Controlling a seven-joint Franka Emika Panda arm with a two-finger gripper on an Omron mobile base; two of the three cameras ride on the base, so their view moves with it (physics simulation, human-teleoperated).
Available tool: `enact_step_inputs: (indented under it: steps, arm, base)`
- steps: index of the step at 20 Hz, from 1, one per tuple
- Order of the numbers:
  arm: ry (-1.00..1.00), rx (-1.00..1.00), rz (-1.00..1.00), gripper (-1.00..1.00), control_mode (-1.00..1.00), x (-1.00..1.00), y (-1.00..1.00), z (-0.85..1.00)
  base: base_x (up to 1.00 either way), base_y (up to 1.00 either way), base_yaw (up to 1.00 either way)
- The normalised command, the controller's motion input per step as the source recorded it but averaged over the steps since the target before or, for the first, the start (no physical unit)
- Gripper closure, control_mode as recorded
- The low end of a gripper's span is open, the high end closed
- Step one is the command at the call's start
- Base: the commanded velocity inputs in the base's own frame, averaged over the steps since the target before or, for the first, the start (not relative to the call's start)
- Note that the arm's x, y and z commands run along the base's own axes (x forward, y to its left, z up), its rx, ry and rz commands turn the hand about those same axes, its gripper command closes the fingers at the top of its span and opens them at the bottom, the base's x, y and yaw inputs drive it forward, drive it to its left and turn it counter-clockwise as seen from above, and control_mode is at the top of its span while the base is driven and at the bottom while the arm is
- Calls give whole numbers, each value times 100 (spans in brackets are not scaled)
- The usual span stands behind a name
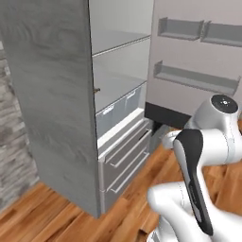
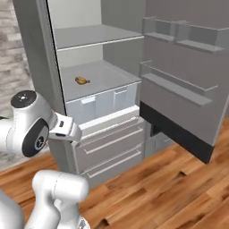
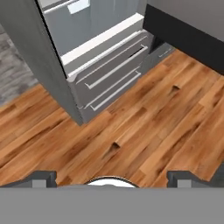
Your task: Take the cheese, chicken drumstick, and avocado from the fridge and place them on the plate on the dining counter to create an appetizer plate.
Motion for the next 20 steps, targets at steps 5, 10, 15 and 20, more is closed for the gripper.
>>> enact_step_inputs:
  steps: [5,10,15,20]
  arm:
    - [0,0,0,-100,100,0,0,0]
    - [0,0,0,-100,100,0,0,0]
    - [0,0,0,-100,100,0,0,0]
    - [0,0,0,-100,100,0,0,0]
  base:
    - [80,-10,30]
    - [76,-1,36]
    - [33,-36,31]
    - [15,-52,29]
